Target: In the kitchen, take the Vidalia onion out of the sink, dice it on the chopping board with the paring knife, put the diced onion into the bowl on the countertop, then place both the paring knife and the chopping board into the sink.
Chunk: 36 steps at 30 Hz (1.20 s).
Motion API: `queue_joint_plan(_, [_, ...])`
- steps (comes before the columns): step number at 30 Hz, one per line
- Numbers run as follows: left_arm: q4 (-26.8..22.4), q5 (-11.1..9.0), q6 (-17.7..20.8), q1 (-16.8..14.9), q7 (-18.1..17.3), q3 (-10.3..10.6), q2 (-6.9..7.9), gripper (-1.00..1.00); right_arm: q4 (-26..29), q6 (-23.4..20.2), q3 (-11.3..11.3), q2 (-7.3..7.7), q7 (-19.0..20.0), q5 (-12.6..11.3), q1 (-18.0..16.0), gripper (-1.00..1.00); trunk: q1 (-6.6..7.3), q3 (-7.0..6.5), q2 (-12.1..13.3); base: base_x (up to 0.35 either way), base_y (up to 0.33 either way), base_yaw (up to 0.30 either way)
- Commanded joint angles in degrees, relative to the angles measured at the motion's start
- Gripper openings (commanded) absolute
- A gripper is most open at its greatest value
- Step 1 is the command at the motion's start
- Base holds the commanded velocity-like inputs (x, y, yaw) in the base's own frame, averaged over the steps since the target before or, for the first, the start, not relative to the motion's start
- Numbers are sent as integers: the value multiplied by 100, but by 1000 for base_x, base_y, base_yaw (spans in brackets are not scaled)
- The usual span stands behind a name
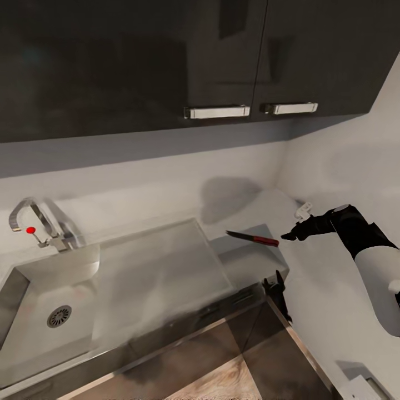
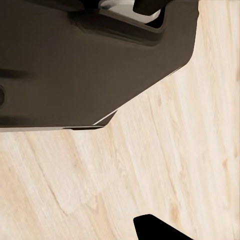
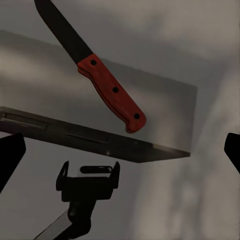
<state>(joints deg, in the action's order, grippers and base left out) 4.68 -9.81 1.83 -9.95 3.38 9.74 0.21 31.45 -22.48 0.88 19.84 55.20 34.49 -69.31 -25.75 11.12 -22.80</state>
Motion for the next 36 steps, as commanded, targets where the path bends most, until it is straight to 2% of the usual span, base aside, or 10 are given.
queue_joint_plan(1, [7, -56, 11, -7, 4, 51, -3, 100, 10, -37, 9, 3, 25, 14, -4, 100, -3, 21, -12, 0, 0, 0])
queue_joint_plan(9, [7, -56, 11, -7, 4, 47, -2, 100, 10, -37, 9, 3, 18, 14, -4, 100, -3, 86, -12, 0, 0, 0])
queue_joint_plan(20, [7, -56, 11, -7, 4, 46, -3, 100, 10, -37, 9, 3, 17, 14, -4, 100, -3, 103, -12, 0, 0, 0])
queue_joint_plan(36, [7, -56, 11, -7, 4, 46, 5, 100, 10, -37, 4, -2, 23, 6, -4, 100, -3, 242, -12, 0, 0, 0])
